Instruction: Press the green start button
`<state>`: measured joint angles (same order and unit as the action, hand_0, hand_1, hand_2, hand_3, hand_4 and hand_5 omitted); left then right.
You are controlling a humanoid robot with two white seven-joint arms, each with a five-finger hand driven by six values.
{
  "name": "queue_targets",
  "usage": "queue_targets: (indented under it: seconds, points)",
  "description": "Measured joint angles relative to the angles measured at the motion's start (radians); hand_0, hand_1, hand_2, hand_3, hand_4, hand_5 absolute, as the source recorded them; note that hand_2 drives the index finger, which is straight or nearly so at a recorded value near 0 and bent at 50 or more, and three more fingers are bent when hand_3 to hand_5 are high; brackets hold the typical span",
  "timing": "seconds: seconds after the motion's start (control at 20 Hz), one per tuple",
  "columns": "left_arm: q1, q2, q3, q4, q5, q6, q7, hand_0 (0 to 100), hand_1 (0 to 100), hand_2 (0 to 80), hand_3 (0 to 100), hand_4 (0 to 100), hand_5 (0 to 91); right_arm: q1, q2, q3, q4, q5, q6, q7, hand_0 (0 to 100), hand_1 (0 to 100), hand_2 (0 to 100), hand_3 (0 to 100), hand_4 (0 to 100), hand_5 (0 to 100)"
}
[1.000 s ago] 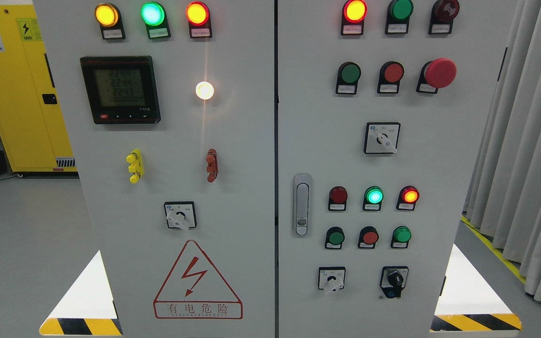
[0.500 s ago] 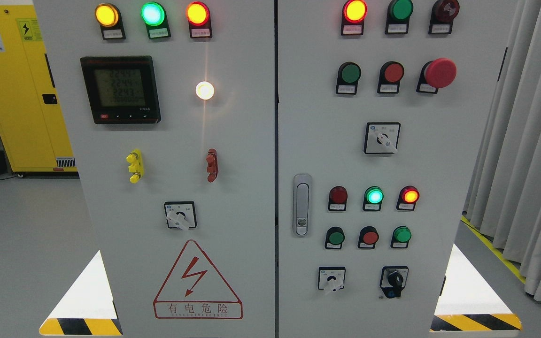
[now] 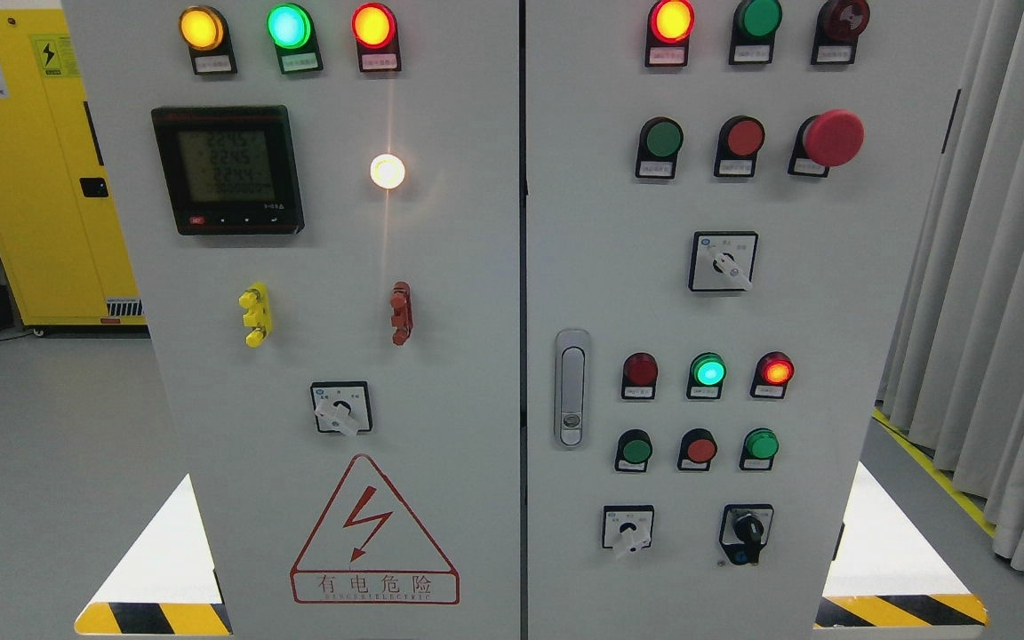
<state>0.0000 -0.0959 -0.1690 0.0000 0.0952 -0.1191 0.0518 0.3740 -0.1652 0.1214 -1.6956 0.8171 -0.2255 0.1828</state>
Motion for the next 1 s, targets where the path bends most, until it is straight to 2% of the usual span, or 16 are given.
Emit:
queue_targets:
  seconds: [0.15, 0.3, 0.35, 0.4, 0.5, 0.65, 0.75, 0.8, 1.0]
  points:
    - [0.0, -0.002, 0.0, 0.0, 0.0, 0.0, 0.0, 12, 56, 0.0, 0, 0, 0.0, -0.033, 0.0, -0.006, -0.082, 0.077, -0.008, -0.014, 28, 56, 0, 41, 42, 33]
    - [0.0, -0.003, 0.0, 0.0, 0.0, 0.0, 0.0, 12, 56, 0.0, 0, 0, 0.0, -0.077, -0.001, -0.016, -0.147, 0.141, -0.02, -0.024, 30, 58, 0, 52, 49, 38]
    - [0.0, -0.004, 0.0, 0.0, 0.0, 0.0, 0.0, 12, 56, 0.0, 0, 0, 0.0, -0.097, -0.001, -0.021, -0.169, 0.161, -0.023, -0.028, 30, 59, 0, 57, 54, 44]
    - [0.0, -0.004, -0.001, 0.0, 0.0, 0.0, 0.0, 12, 56, 0.0, 0, 0, 0.0, -0.115, -0.001, -0.025, -0.185, 0.176, -0.026, -0.028, 31, 60, 0, 59, 56, 47]
    - [0.0, -0.005, -0.001, 0.0, 0.0, 0.0, 0.0, 12, 56, 0.0, 0, 0, 0.0, -0.156, -0.001, -0.033, -0.214, 0.203, -0.028, -0.03, 33, 62, 0, 67, 68, 61]
    - [0.0, -0.006, -0.001, 0.0, 0.0, -0.001, 0.0, 12, 56, 0.0, 0, 0, 0.0, -0.211, -0.002, -0.041, -0.251, 0.24, -0.031, -0.025, 36, 64, 0, 72, 74, 72]
    - [0.0, -0.006, -0.001, 0.0, 0.0, -0.001, 0.0, 12, 56, 0.0, 0, 0, 0.0, -0.241, -0.002, -0.046, -0.271, 0.263, -0.032, -0.019, 36, 64, 0, 73, 75, 74]
    - [0.0, -0.006, -0.001, 0.0, 0.0, -0.001, 0.0, 12, 56, 0.0, 0, 0, 0.0, -0.255, -0.002, -0.048, -0.28, 0.274, -0.032, -0.019, 36, 65, 0, 75, 76, 83]
    - [0.0, -0.007, -0.001, 0.0, 0.0, -0.001, 0.0, 12, 56, 0.0, 0, 0, 0.0, -0.313, -0.002, -0.054, -0.306, 0.304, -0.033, -0.009, 37, 67, 0, 75, 76, 84]
